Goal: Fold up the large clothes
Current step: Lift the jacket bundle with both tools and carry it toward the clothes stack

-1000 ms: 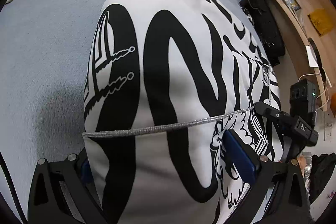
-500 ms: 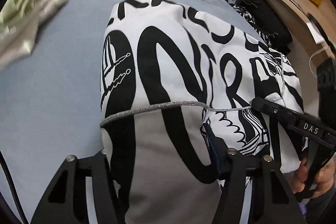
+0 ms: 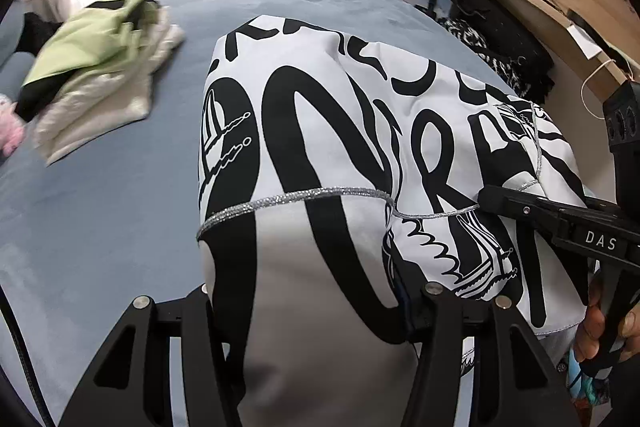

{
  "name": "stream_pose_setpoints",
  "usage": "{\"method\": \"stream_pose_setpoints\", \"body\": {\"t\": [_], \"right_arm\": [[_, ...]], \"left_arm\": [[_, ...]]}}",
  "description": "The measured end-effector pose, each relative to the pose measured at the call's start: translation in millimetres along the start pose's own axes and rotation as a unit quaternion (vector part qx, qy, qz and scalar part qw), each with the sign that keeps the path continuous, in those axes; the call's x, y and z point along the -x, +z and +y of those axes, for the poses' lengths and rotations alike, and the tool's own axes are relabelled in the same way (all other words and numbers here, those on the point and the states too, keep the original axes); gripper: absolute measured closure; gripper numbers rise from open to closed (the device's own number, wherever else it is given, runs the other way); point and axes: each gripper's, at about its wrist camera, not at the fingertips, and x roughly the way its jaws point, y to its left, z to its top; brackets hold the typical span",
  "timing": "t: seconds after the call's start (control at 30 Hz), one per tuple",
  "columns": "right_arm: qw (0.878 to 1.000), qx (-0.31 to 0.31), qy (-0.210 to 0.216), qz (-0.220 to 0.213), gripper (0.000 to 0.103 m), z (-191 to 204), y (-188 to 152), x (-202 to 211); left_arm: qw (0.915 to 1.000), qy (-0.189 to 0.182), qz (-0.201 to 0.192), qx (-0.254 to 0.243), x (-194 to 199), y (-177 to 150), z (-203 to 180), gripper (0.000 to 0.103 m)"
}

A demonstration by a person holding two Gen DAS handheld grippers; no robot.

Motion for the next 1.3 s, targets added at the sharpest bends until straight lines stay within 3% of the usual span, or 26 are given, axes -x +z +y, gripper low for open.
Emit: {"method": "stream_pose_setpoints", "body": {"t": [0.13, 0.43, 0.67, 0.87, 1.0, 1.3], "right_arm": [[0.999, 0.025, 0.020, 0.004, 0.077, 41.3, -1.0, 1.3], [0.995, 0.075, 0.069, 0.015, 0.077, 149.5, 11.2, -18.7], [0.989, 0.099, 0.106, 0.021, 0.077, 220.8, 44.7, -43.3], [0.985, 0.116, 0.125, 0.008, 0.077, 266.1, 104.8, -68.6], [0.984, 0.115, 0.136, -0.012, 0.077, 278.0, 155.4, -86.9], [0.981, 0.098, 0.150, -0.070, 0.077, 288.8, 283.3, -152.6]], "left_arm": [[0.9999, 0.005, -0.004, 0.012, -4.2, 0.4, 13.5, 0.050], [0.9977, 0.040, -0.020, 0.051, 63.5, -12.9, 114.8, 0.050], [0.9948, 0.059, -0.032, 0.077, 93.8, 9.5, 186.4, 0.050], [0.9925, 0.077, -0.052, 0.080, 105.3, 61.4, 246.5, 0.050], [0.9906, 0.084, -0.076, 0.077, 102.4, 116.6, 288.1, 0.050], [0.9867, 0.089, -0.124, 0.055, 47.4, 245.7, 362.6, 0.049]]}}
